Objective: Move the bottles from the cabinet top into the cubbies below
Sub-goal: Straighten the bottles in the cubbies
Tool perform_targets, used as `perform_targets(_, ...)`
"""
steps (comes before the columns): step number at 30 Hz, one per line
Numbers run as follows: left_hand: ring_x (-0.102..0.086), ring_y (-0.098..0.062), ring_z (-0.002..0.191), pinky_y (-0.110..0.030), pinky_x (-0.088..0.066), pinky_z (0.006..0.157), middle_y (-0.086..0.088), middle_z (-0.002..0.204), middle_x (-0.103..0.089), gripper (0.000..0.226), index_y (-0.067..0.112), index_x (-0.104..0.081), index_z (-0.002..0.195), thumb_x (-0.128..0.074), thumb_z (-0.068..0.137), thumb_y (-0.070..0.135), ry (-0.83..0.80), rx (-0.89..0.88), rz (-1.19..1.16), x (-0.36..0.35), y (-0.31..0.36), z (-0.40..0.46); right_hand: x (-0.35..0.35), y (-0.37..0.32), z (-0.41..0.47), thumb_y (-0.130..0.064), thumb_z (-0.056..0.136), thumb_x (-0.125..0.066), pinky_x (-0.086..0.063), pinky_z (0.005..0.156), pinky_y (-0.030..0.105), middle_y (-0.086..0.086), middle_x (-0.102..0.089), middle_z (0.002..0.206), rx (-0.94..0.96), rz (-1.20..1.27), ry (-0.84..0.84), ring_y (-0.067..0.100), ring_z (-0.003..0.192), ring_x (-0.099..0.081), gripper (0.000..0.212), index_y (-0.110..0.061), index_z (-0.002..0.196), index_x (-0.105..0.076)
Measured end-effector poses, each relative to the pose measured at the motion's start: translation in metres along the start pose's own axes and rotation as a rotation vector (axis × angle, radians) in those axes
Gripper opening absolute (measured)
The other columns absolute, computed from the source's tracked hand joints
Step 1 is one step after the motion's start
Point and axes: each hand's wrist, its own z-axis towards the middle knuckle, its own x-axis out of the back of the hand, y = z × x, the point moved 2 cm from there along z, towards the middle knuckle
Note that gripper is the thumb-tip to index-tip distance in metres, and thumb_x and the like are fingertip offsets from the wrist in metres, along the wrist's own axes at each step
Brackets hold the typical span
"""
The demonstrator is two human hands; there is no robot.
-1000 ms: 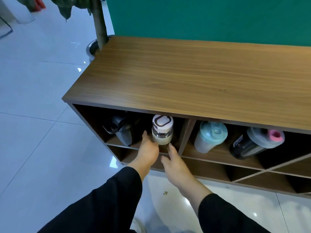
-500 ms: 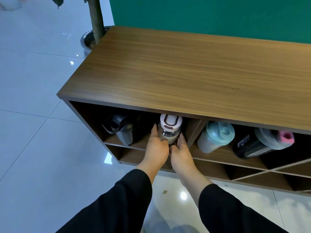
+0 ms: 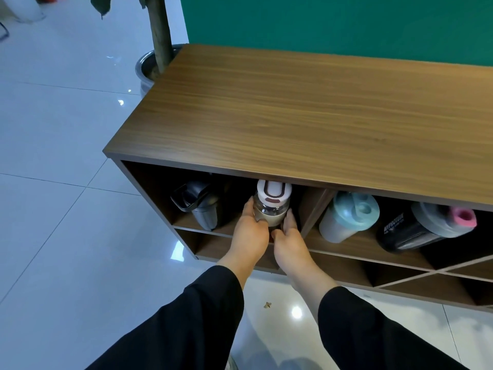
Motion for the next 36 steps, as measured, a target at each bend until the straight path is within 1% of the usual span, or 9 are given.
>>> perform_targets(4,-0.059,-0.019,0.11,-0.023,-0.044,0.091,-0.012,0.137,-0.056,0.052,0.015,-0.032,0.154,-0.041,0.103,0.009,0.04,0.164,0.094,0.009,0.0,-0.012,-0.001,0.009,-0.011,-0.016,0.104,-0.039,-0.032,0.115,0.039,0.0,-0.026,0.164,-0.088,0.057,0.024,0.026,0.146,-0.034,0.067,-0.033,0.16,-0.007)
perform_targets(8,-0.048,-0.03,0.133,-0.046,-0.046,0.107,-0.014,0.143,-0.049,0.042,0.011,-0.044,0.143,-0.049,0.102,0.021,0.003,0.521,0.06,0.045,-0.008,-0.023,-0.013,0.019,-0.03,-0.022,0.105,-0.04,-0.032,0.118,0.043,0.0,-0.037,0.16,-0.111,-0.017,-0.002,0.023,0.145,-0.037,0.052,-0.025,0.157,-0.029)
perform_targets(10,-0.048,-0.031,0.131,-0.047,-0.044,0.104,-0.013,0.136,-0.052,0.042,0.011,-0.043,0.142,-0.05,0.102,0.019,0.089,0.558,-0.013,0.07,-0.009,-0.022,-0.022,0.016,-0.032,-0.02,0.106,-0.039,-0.031,0.119,0.041,-0.003,-0.04,0.158,-0.068,-0.026,-0.046,0.019,0.145,-0.037,0.052,-0.023,0.156,-0.029)
perform_targets(12,-0.054,-0.026,0.1,-0.042,-0.045,0.093,-0.009,0.101,-0.053,0.026,0.007,-0.049,0.127,-0.046,0.102,0.015,0.215,0.507,-0.075,0.096,-0.009,-0.018,-0.04,0.008,-0.03,-0.016,0.106,-0.039,-0.028,0.121,0.04,-0.005,-0.036,0.16,-0.034,-0.016,-0.101,0.016,0.147,-0.035,0.054,-0.023,0.157,-0.026)
perform_targets(14,-0.048,-0.018,0.076,-0.034,-0.044,0.08,-0.004,0.089,-0.05,0.02,0.004,-0.05,0.12,-0.042,0.103,0.012,0.324,0.404,-0.066,0.112,-0.01,-0.012,-0.059,-0.001,-0.026,-0.016,0.105,-0.039,-0.026,0.122,0.04,-0.006,-0.03,0.163,-0.014,-0.005,-0.154,0.016,0.149,-0.03,0.057,-0.028,0.158,-0.022)
perform_targets(18,-0.053,-0.019,0.1,-0.023,-0.043,0.078,-0.004,0.13,-0.058,0.049,0.013,-0.04,0.149,-0.038,0.102,0.002,0.409,0.127,-0.02,0.128,-0.015,-0.003,-0.092,-0.016,-0.01,-0.018,0.102,-0.04,-0.027,0.121,0.046,-0.007,-0.022,0.166,-0.012,0.012,-0.24,0.02,0.15,-0.027,0.065,-0.037,0.158,-0.013)
perform_targets(23,-0.06,-0.017,0.108,-0.023,-0.044,0.081,0.005,0.112,-0.066,0.037,0.029,-0.053,0.128,-0.051,0.1,0.006,0.3,-0.02,-0.128,0.126,-0.01,0.003,-0.118,-0.025,0.004,-0.022,0.101,-0.04,-0.036,0.114,0.05,0.0,-0.028,0.164,-0.063,0.006,-0.23,0.029,0.144,-0.036,0.068,-0.042,0.157,-0.007)
perform_targets(28,-0.061,-0.015,0.107,-0.036,-0.049,0.1,0.0,0.119,-0.066,0.048,0.026,-0.048,0.139,-0.047,0.098,0.001,0.272,-0.015,-0.172,0.128,-0.015,0.01,-0.124,-0.029,0.025,-0.022,0.097,-0.041,-0.035,0.116,0.05,0.001,-0.027,0.164,-0.032,-0.036,-0.211,0.03,0.146,-0.033,0.073,-0.041,0.158,-0.006)
perform_targets(36,-0.061,-0.027,0.117,-0.043,-0.05,0.105,-0.004,0.134,-0.061,0.057,0.029,-0.039,0.149,-0.04,0.101,0.0,0.281,0.069,-0.276,0.129,-0.024,0.022,-0.13,-0.019,0.038,-0.027,0.09,-0.043,-0.032,0.117,0.052,-0.004,-0.022,0.167,-0.031,0.009,-0.19,0.027,0.15,-0.027,0.074,-0.044,0.156,-0.011)
